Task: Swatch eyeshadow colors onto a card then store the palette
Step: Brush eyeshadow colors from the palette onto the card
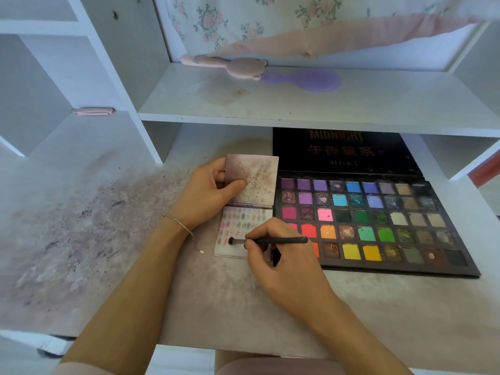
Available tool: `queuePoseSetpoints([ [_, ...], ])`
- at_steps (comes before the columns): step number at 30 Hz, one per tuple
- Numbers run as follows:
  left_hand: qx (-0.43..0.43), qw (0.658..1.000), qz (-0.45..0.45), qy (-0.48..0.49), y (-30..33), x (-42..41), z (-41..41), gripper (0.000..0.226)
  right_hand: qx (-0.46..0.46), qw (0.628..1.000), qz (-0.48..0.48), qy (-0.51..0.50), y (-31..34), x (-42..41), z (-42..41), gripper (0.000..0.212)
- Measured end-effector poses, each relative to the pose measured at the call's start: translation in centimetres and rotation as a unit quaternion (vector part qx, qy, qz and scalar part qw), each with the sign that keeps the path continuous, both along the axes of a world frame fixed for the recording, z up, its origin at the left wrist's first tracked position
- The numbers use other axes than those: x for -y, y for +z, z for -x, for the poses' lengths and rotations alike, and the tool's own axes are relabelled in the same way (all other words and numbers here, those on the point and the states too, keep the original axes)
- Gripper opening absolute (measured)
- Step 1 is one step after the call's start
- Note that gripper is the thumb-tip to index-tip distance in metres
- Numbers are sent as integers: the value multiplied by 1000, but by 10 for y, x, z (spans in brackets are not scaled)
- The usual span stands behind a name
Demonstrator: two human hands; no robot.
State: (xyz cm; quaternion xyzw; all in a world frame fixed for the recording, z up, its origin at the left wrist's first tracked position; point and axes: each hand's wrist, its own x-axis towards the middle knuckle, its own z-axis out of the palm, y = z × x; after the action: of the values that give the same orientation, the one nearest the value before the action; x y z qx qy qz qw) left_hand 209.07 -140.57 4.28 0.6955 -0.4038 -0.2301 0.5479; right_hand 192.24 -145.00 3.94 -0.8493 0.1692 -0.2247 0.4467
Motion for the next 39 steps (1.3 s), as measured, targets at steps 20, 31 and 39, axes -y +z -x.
queuePoseSetpoints([
  [20,5,1000,6,0,-3,0,-2,31,-6,1000,6,-1,-1,1,-1,9],
  [31,8,1000,2,-2,-1,0,-1,31,1,1000,7,6,-1,2,0,4],
  [39,-5,1000,1,1,-1,0,-1,28,127,987,-85,-53,5,4,6,7],
])
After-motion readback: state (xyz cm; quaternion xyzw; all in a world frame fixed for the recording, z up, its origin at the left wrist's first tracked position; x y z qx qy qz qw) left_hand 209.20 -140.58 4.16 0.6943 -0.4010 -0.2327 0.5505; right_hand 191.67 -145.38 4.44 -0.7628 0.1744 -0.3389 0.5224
